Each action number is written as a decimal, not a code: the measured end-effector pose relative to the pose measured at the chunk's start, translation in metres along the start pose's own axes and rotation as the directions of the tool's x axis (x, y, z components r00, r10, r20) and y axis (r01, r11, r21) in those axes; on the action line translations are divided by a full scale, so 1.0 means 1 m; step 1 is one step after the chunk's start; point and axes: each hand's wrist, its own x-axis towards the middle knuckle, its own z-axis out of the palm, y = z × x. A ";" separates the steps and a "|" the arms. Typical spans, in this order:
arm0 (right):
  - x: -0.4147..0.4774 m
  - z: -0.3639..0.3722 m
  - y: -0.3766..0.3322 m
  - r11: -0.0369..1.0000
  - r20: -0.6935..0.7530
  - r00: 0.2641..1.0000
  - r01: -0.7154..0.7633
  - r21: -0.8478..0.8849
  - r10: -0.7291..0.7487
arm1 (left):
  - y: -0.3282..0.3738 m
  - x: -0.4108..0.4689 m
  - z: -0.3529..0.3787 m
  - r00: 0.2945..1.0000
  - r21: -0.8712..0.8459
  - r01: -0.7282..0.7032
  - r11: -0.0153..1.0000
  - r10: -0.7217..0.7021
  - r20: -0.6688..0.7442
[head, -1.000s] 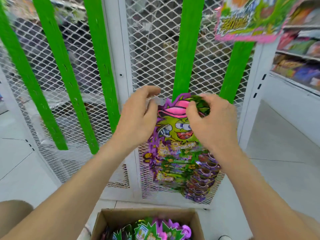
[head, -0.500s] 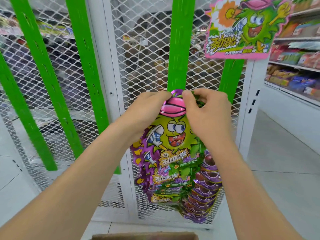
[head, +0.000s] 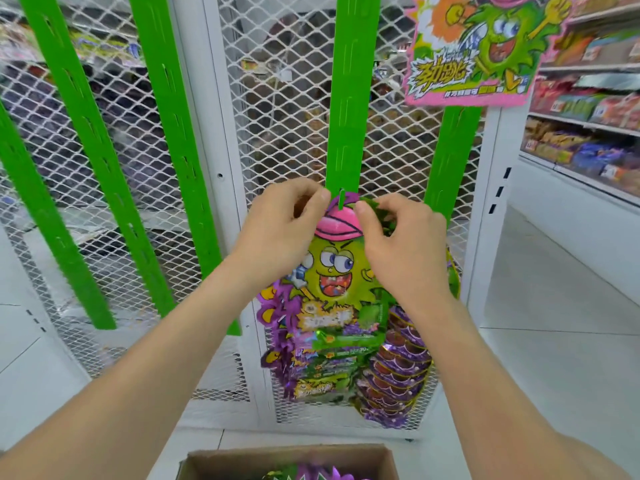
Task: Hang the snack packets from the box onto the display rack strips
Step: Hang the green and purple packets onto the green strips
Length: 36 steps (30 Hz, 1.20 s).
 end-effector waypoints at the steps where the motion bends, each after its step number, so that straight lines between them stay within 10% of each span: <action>1: -0.004 0.002 0.001 1.000 -0.030 1.000 -0.005 -0.001 0.005 | -0.006 -0.006 0.001 0.996 0.098 -0.060 0.993 0.066 -0.052; 6: -0.047 0.009 -0.007 0.964 -0.109 0.962 0.239 -0.112 -0.251 | -0.034 -0.057 0.006 0.897 0.424 -0.223 0.878 0.355 -0.262; 9: -0.101 0.017 -0.010 0.924 0.341 0.867 0.381 0.012 -0.362 | -0.074 -0.104 0.010 0.951 0.440 -0.152 0.885 0.253 -0.181; 11: -0.139 0.027 -0.014 0.936 0.685 0.678 0.352 0.016 -0.267 | -0.108 -0.142 0.018 0.991 0.456 0.080 0.886 -0.118 0.056; 13: -0.168 0.038 -0.019 0.910 0.883 0.417 0.415 0.028 -0.217 | -0.144 -0.183 0.028 0.843 0.592 0.230 0.773 -0.462 0.276; 16: -0.196 0.049 -0.030 0.872 0.971 0.129 0.476 0.118 -0.202 | -0.192 -0.242 0.036 0.479 0.733 0.008 0.680 -0.646 0.594; 18: -0.208 0.055 -0.032 0.854 0.982 0.048 0.503 0.134 -0.182 | -0.216 -0.275 0.038 0.202 0.686 -0.153 0.711 -0.657 0.726; 20: -0.213 0.061 -0.032 0.842 0.989 0.010 0.526 0.121 -0.148 | -0.233 -0.298 0.041 0.110 0.639 -0.347 0.686 -0.647 0.754; 23: -0.212 0.068 -0.029 0.844 0.993 -0.025 0.524 0.110 -0.114 | -0.247 -0.318 0.047 0.240 0.653 -0.485 0.582 -0.630 0.739; 32: -0.206 0.076 -0.030 0.833 0.986 -0.026 0.531 0.156 -0.167 | -0.259 -0.311 0.053 0.223 0.593 -0.540 0.597 -0.578 0.785; 36: -0.204 0.075 -0.021 0.853 0.994 -0.055 0.511 0.107 -0.092 | -0.245 -0.288 0.059 0.346 0.542 -0.568 0.619 -0.418 0.840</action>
